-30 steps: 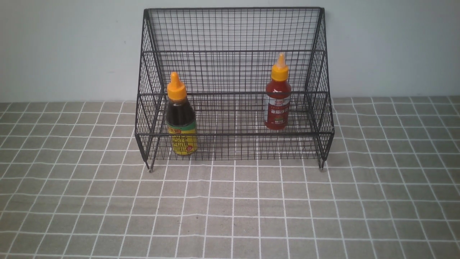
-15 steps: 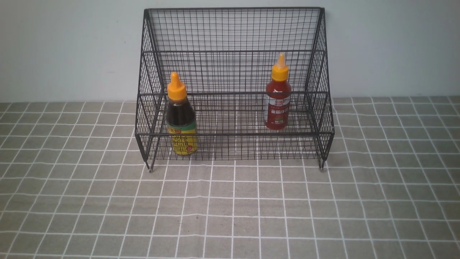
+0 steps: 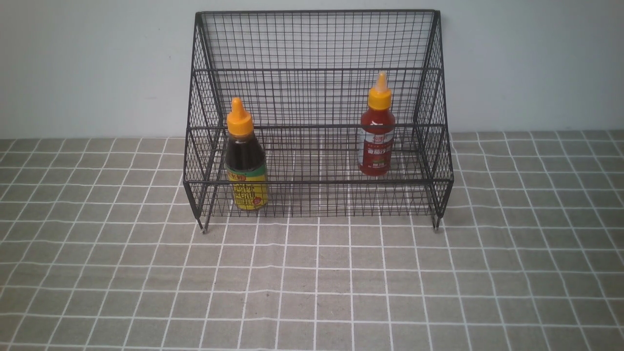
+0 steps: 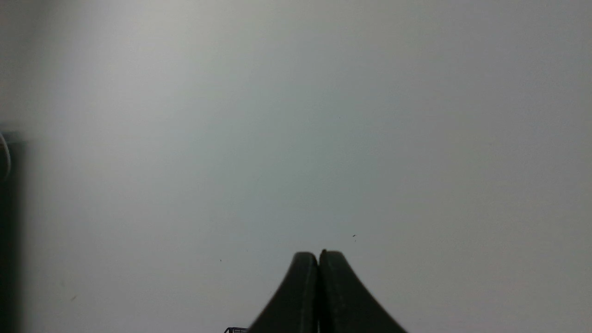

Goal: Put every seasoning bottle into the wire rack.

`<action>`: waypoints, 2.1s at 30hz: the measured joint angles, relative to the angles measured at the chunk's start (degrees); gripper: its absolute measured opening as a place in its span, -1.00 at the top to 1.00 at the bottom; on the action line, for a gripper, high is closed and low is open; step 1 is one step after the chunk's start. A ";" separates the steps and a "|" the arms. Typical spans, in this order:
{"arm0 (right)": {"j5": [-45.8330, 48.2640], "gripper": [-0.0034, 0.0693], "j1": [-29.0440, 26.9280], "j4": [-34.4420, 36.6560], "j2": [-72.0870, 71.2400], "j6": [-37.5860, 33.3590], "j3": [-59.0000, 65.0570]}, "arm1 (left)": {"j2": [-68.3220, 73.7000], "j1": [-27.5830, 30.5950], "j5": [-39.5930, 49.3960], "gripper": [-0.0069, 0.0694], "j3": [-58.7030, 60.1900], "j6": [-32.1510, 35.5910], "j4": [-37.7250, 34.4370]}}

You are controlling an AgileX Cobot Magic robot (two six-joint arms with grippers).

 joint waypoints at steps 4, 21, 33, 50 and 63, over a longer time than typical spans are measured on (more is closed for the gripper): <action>0.00 0.94 0.00 0.00 0.00 0.00 0.00 | 0.00 0.00 0.00 0.84 0.00 0.00 0.00; 0.00 0.95 0.00 0.00 0.00 0.08 0.00 | -16.48 7.31 -39.48 0.84 35.00 0.39 5.48; 0.00 0.95 0.00 0.00 0.00 0.08 0.00 | -18.16 10.35 -36.87 0.84 44.56 0.64 4.22; 0.00 0.95 0.00 0.00 0.00 0.15 0.06 | -18.16 10.66 -36.76 0.84 44.56 0.64 4.06; 0.14 0.95 0.00 -0.08 0.00 0.01 0.06 | -18.16 10.66 -36.58 0.84 44.56 0.59 4.06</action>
